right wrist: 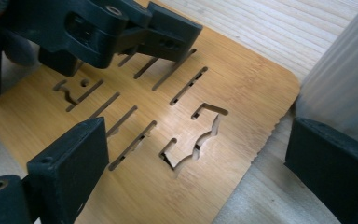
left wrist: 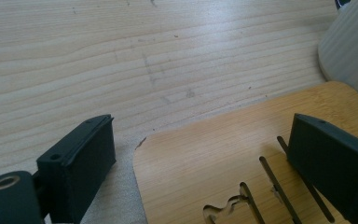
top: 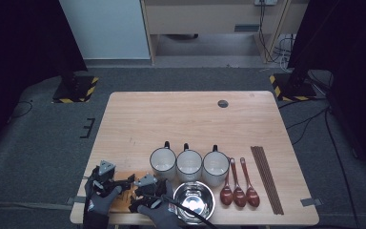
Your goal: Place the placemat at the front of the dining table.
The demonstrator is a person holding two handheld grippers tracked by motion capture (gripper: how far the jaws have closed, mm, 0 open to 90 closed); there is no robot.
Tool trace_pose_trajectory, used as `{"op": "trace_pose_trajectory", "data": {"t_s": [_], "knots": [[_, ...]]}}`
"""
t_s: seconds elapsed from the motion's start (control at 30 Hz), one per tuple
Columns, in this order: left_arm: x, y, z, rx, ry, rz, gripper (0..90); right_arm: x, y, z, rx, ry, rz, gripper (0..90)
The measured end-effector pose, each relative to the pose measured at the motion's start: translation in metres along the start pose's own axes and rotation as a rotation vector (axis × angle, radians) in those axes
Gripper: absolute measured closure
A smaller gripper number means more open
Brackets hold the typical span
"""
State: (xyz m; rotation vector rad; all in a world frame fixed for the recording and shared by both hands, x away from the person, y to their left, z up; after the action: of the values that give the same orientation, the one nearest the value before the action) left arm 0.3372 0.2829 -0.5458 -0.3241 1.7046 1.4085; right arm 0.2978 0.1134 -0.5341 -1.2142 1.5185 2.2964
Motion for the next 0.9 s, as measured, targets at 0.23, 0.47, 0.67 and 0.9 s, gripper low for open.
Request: {"op": "trace_pose_trajectory", "data": {"t_s": [0.23,0.47,0.67,0.9], "knots": [[0.0002,-0.0006,-0.0018,-0.005,-0.012,0.005,6.6,0.0002,-0.0014,-0.0019,0.017,-0.015,-0.004,7.7],[-0.0021,-0.0023,0.0022,0.002,-0.016,0.005,9.1,-0.0006,-0.0034,-0.0029,0.021,-0.025,-0.009,9.8],[-0.0037,-0.004,0.0049,0.0,-0.007,0.003,10.1,-0.0022,-0.0054,-0.0034,0.025,-0.045,-0.018,12.2],[-0.0056,-0.0068,0.0074,0.002,0.005,0.004,10.8,-0.0033,-0.0092,-0.001,0.029,-0.051,-0.016,12.6]]}}
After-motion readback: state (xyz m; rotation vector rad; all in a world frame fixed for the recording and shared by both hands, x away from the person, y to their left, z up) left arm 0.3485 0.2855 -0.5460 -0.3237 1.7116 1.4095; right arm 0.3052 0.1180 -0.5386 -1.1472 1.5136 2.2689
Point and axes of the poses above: each handheld gripper's, and its own axes: y roughly backward along the jaws, x roughly out of its underside, z roughly to its left, the point moved 2 cm from there along -y, roughly forward along the jaws, and after that the axes turned 10 degrees about -y, right-handed, at the moved point
